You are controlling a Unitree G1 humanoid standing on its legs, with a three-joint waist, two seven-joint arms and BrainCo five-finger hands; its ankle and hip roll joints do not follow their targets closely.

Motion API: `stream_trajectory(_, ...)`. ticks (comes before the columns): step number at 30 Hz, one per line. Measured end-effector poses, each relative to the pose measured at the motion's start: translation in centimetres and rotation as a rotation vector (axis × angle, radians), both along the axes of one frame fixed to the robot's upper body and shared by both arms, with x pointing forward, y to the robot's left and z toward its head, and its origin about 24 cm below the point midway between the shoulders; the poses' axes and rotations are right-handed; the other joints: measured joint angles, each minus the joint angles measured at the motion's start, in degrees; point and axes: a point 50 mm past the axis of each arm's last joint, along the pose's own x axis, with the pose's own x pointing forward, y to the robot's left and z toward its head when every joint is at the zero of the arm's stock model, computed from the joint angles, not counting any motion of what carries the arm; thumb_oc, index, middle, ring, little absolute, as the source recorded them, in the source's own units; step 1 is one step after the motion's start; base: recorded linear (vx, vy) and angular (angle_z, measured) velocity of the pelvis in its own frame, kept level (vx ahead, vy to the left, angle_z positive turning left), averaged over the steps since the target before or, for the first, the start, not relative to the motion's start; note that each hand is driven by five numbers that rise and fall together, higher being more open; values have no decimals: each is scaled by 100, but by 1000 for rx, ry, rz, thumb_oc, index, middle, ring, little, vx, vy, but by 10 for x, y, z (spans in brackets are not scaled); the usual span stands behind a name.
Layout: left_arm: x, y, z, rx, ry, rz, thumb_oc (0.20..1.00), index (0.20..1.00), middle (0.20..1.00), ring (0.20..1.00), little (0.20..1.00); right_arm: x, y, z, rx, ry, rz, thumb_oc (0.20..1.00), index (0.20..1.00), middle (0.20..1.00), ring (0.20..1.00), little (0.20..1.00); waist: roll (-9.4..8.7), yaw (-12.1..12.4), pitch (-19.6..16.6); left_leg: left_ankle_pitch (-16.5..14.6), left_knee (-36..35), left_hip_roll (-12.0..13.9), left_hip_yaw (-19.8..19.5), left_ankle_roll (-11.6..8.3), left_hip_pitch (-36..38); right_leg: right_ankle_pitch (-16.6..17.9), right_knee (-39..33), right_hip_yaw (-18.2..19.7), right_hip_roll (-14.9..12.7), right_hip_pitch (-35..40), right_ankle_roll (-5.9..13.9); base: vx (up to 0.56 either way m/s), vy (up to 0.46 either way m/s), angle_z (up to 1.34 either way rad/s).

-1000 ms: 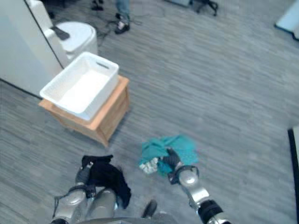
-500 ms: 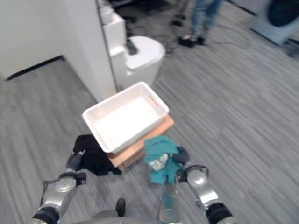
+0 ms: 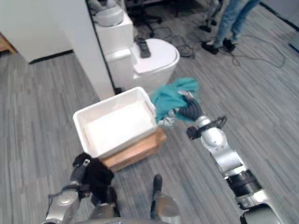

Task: Tidy up the quilt and then pick up the clothes from the bed and put them into the laundry hamper.

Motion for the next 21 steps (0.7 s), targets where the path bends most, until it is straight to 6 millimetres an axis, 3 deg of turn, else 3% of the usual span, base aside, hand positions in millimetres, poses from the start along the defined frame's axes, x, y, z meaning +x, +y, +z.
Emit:
stream_trajectory(5, -7, 10, 5, -16, -2, 17, 200, 200, 200, 200, 200, 12, 43, 13, -43, -10, 147, 200, 200, 200, 200, 200, -64, 167, -73, -22, 1, -144, 19, 16, 178, 56, 2, -63, -156, 207, 64, 51, -20, 7)
stream_trajectory(6, -8, 16, 12, -6, -29, 20, 200, 200, 200, 200, 200, 17, 48, 20, -60, -22, 163, 200, 200, 200, 200, 200, -63, 339, -77, -22, 2, -149, -26, 17, 189, 52, 2, -97, -171, 251, 69, 17, -29, 14)
stream_trajectory(9, -3, 28, 27, -8, -91, 45, 200, 200, 200, 200, 200, 36, 46, 28, -72, -18, 119, 200, 200, 200, 200, 200, -73, 600, -93, -20, 1, -149, -104, 21, 190, 45, 3, -158, -176, 298, 77, -14, -27, 14)
stream_trajectory(11, 1, 33, 35, 7, -124, 43, 200, 200, 200, 200, 200, 44, 41, 29, -75, -5, 84, 200, 200, 200, 200, 200, -63, 650, -107, 8, 1, -151, -192, 36, 104, 33, 3, -260, -194, 291, 91, -54, -35, 32)
stream_trajectory(15, 7, 45, 66, 29, -231, 2, 200, 200, 200, 200, 200, 60, 22, 16, -86, 68, -18, 200, 200, 200, 200, 200, 16, 824, -123, 92, 0, -170, -489, 60, -209, 27, 2, -532, -225, 146, 96, -41, -20, 37)
stream_trajectory(17, 16, 56, 92, 75, -324, -21, 200, 200, 200, 200, 200, 67, 6, -1, -97, 144, -97, 200, 200, 200, 200, 200, 180, 936, -119, 163, -1, -203, -657, 81, -418, 28, 2, -695, -263, 51, 97, -9, -13, 34)
stream_trajectory(18, 18, 61, 99, 92, -352, -17, 200, 200, 200, 200, 200, 68, 1, -7, -102, 171, -121, 1000, 1000, 1000, 1000, 1000, 240, 969, -124, 177, 0, -212, -691, 85, -455, 29, 5, -717, -265, 41, 96, -18, -10, 26)
stream_trajectory(21, 28, 80, 139, 199, -454, -54, 200, 200, 200, 200, 200, 70, -13, -23, -108, 236, -191, 1000, 1000, 1000, 1000, 1000, 469, 1090, -110, 238, 0, -217, -831, 81, -589, 33, 3, -848, -268, -6, 95, 7, -15, 24)
